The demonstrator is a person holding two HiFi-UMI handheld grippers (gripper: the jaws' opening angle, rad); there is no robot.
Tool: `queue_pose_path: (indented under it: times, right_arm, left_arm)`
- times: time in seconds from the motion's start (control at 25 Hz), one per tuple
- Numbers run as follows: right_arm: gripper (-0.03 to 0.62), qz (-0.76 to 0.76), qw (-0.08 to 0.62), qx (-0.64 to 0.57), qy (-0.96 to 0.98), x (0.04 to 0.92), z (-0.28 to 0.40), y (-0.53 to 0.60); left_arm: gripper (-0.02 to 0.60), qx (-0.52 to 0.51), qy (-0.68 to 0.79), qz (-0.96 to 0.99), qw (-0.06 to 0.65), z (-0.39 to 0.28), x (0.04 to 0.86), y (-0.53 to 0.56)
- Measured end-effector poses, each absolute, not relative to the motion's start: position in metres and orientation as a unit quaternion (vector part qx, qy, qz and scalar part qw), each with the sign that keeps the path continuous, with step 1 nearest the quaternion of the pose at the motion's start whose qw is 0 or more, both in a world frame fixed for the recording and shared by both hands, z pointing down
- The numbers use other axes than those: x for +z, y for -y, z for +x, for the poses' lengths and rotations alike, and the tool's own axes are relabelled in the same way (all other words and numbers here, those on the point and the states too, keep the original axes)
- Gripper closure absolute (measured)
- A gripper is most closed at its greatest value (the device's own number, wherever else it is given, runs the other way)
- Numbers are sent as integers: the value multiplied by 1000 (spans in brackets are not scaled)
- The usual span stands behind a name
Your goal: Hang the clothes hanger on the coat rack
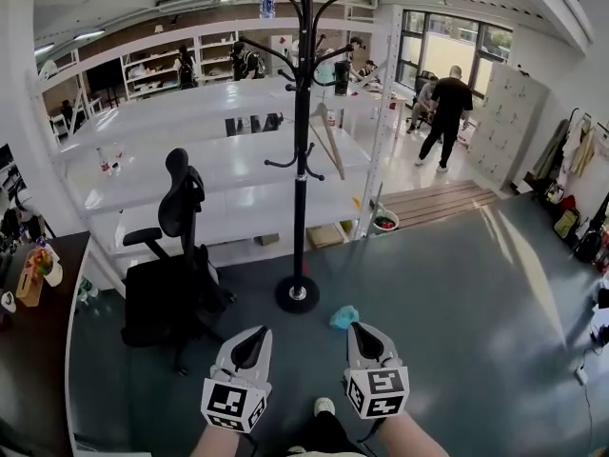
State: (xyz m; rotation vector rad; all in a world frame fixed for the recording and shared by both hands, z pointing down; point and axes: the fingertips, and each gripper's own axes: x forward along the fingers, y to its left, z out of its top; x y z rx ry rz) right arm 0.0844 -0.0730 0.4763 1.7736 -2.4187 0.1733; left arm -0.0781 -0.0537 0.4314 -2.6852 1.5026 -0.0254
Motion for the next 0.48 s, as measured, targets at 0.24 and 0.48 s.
queue_pose_path:
  times: [0.24, 0.48]
  right_arm:
    - [568, 572, 83, 76, 812, 490, 55, 16]
    - [568, 571, 82, 71, 814, 485, 46, -10]
  left_arm:
    - [581, -12, -492, -870, 17, -98, 438, -1]
    - [581, -11, -497, -868, 14, -107, 435, -25]
